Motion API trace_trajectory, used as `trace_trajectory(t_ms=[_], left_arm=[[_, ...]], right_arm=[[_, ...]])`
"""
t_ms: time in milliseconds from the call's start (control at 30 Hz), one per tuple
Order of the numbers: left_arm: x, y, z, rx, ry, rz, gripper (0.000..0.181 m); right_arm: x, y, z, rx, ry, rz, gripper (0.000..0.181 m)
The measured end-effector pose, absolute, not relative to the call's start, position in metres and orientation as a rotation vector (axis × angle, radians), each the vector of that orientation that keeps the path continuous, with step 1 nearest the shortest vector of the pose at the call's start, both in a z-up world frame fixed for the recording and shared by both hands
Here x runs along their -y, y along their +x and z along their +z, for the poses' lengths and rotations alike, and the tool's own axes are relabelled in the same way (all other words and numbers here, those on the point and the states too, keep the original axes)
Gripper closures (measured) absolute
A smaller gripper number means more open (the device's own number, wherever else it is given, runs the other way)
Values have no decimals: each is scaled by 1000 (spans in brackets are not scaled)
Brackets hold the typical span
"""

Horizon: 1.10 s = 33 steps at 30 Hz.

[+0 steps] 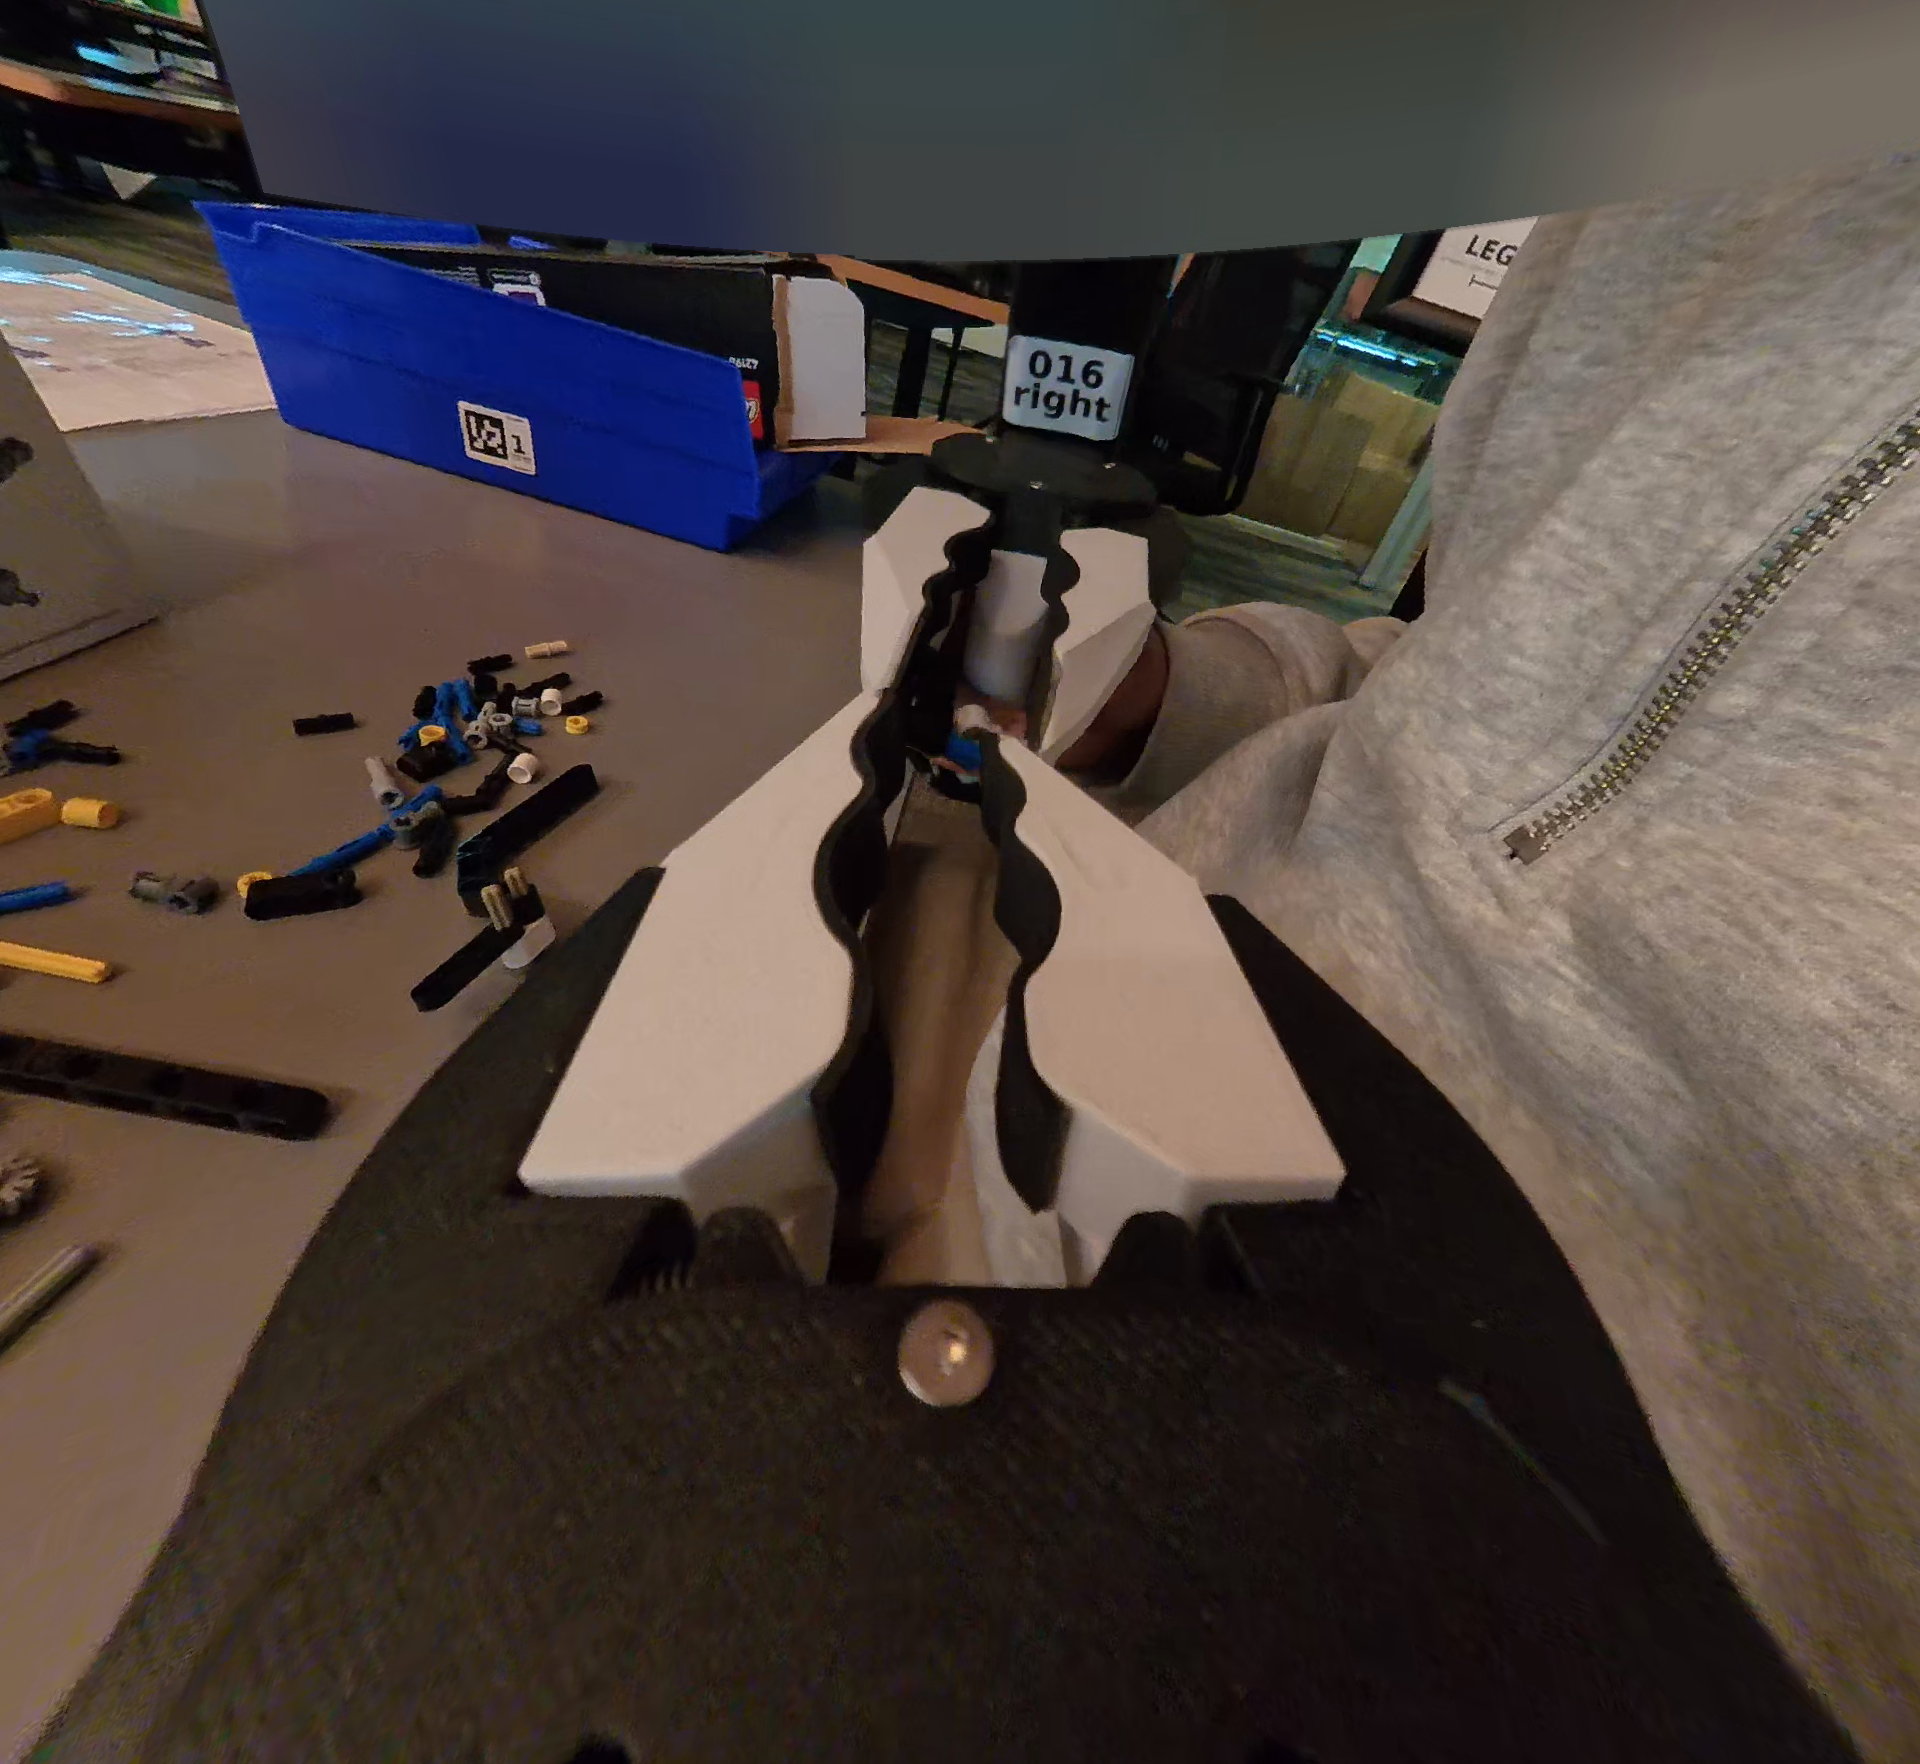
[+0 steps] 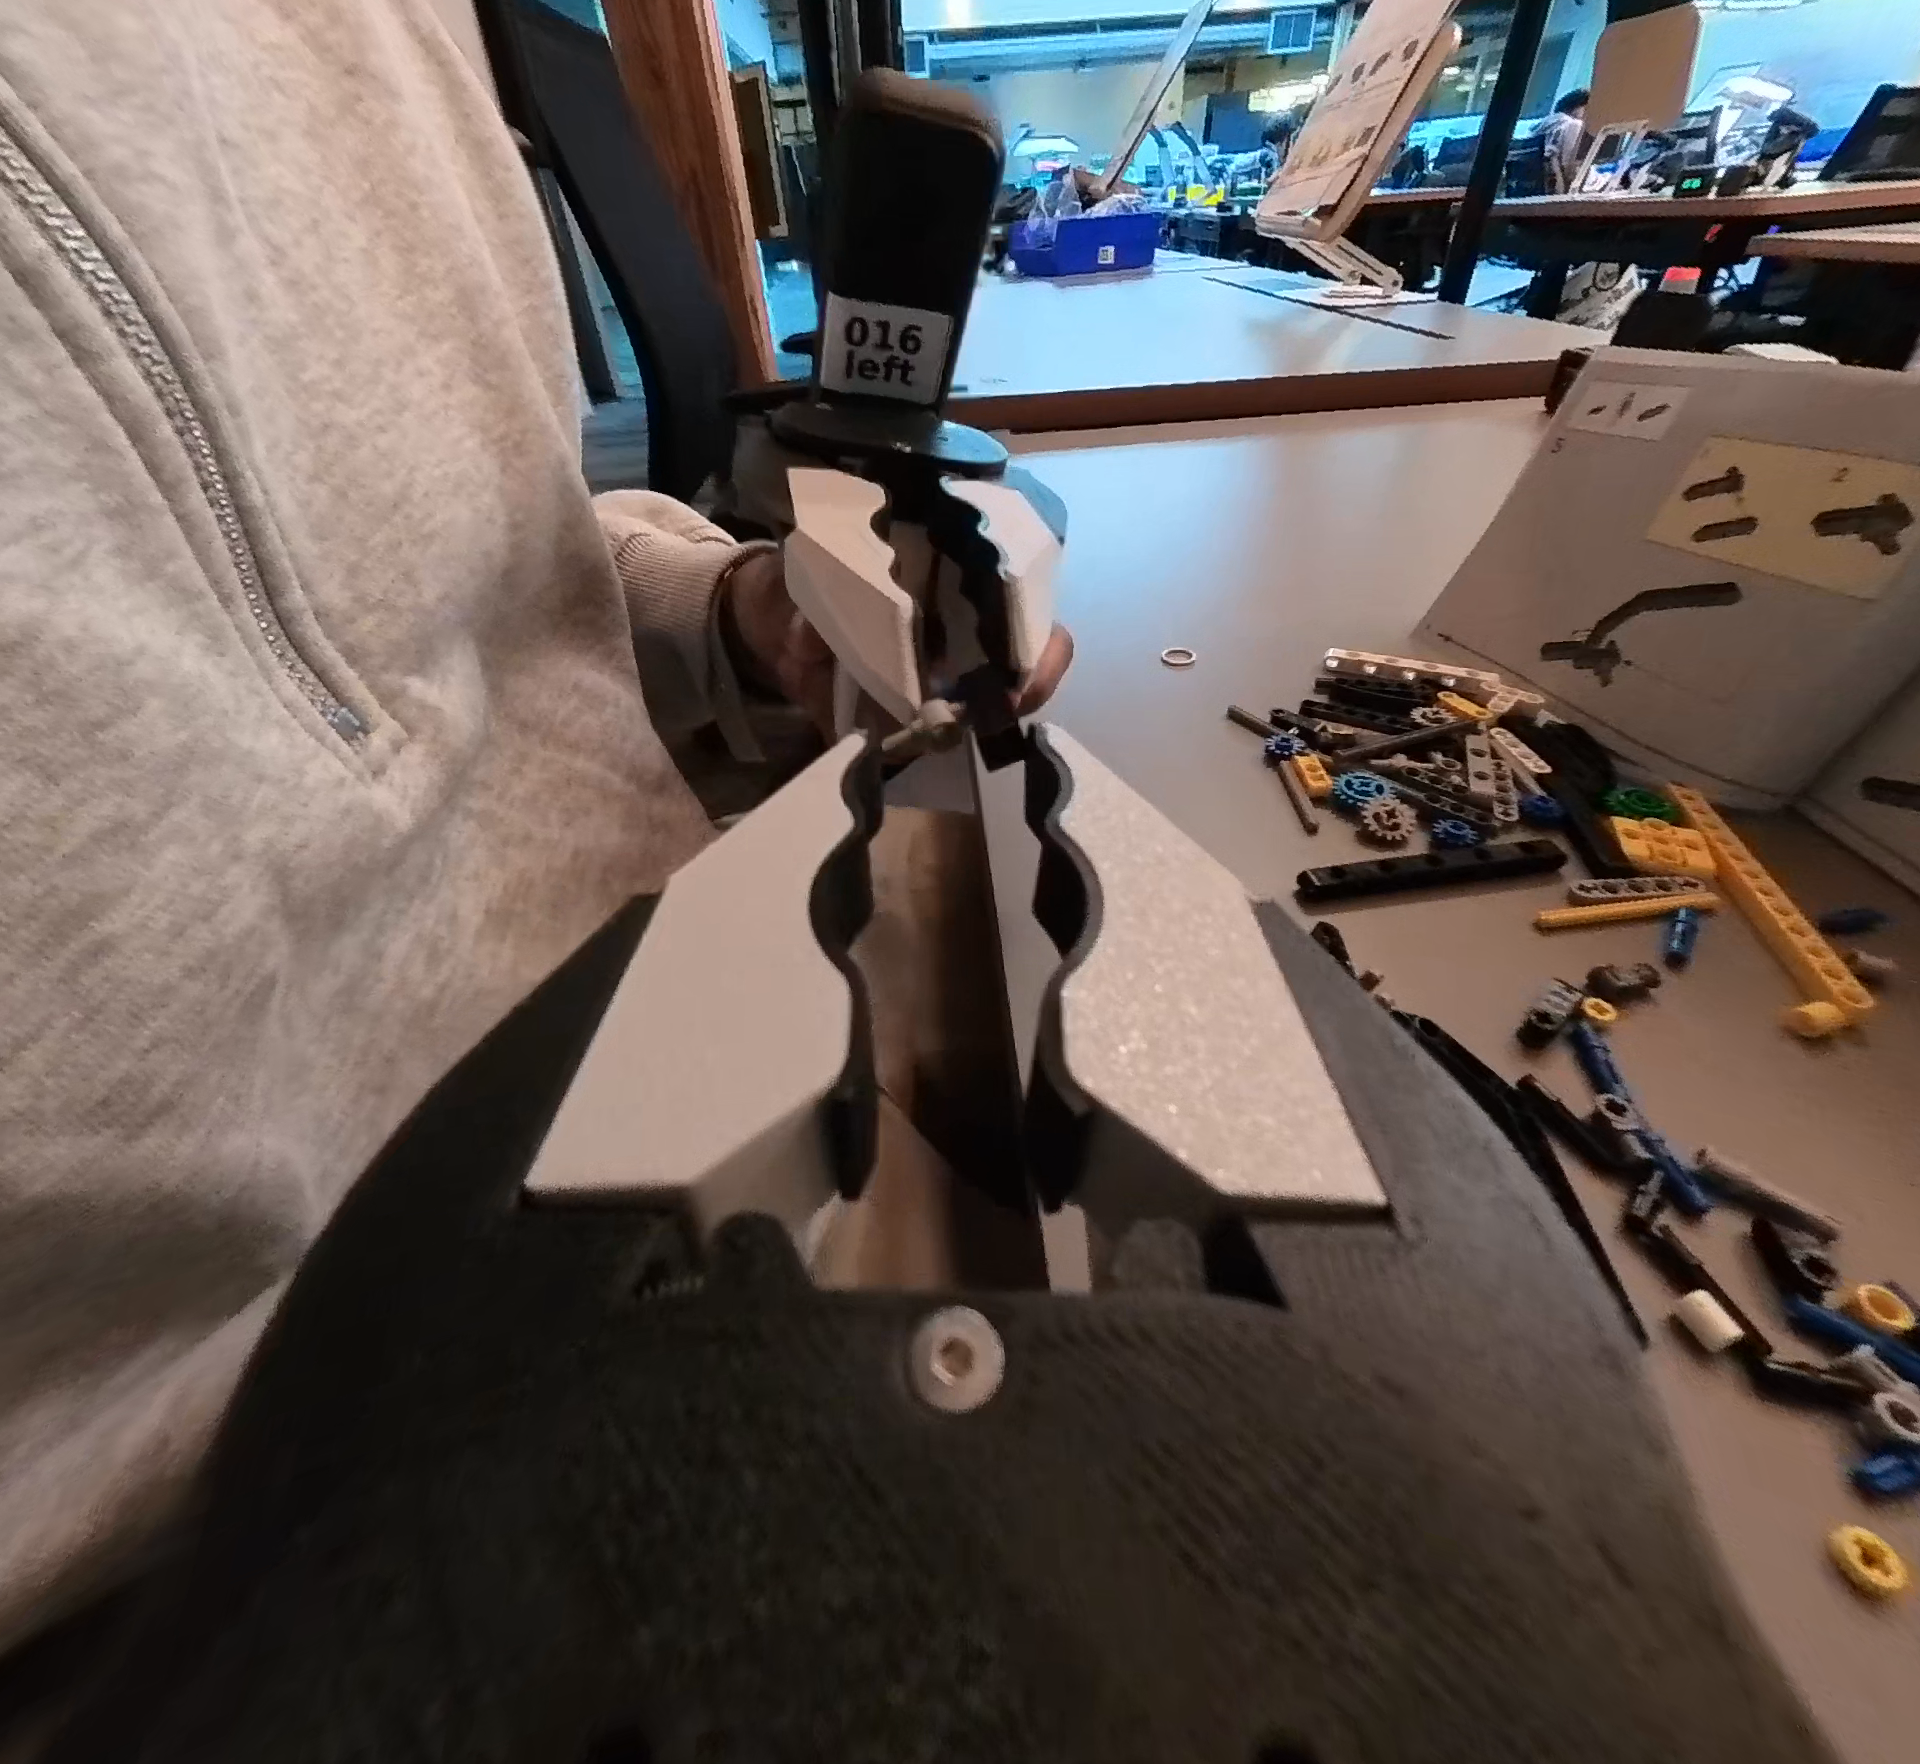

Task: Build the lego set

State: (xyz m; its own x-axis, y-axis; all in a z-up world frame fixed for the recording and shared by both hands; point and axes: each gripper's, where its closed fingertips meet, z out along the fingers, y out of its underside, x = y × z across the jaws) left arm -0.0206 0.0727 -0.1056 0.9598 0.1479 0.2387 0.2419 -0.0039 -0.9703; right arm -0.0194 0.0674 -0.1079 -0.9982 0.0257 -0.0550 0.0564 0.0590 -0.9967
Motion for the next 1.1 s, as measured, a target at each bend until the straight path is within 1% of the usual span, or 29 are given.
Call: trace_trajectory(t_ms=[233,433,600,800,900,933,1100], left_arm=[[-72,-21,-107,333,-1568,-127,168],[-69,-22,-100,343,-1474,-197,167],[-60,-26,-93,349,-1385,-248,164],[-66,-21,-101,324,-1436,-261,158],[-67,-22,-102,326,-1444,-228,161],[-67,-24,-104,334,-1453,-210,166],[-66,-25,-104,331,-1455,-197,167]], right_arm=[[-67,-19,-110,-2203,148,-2093,157],[-66,-21,-103,-1940,236,-2061,155],[-68,-22,-100,-1844,260,-2049,155],[-65,-22,-104,-1837,284,-2011,154],[-65,-24,-104,-1841,293,-2017,154],[-65,-24,-104,-1842,299,-2022,154],[-64,-26,-103,-1847,309,-2042,154]])
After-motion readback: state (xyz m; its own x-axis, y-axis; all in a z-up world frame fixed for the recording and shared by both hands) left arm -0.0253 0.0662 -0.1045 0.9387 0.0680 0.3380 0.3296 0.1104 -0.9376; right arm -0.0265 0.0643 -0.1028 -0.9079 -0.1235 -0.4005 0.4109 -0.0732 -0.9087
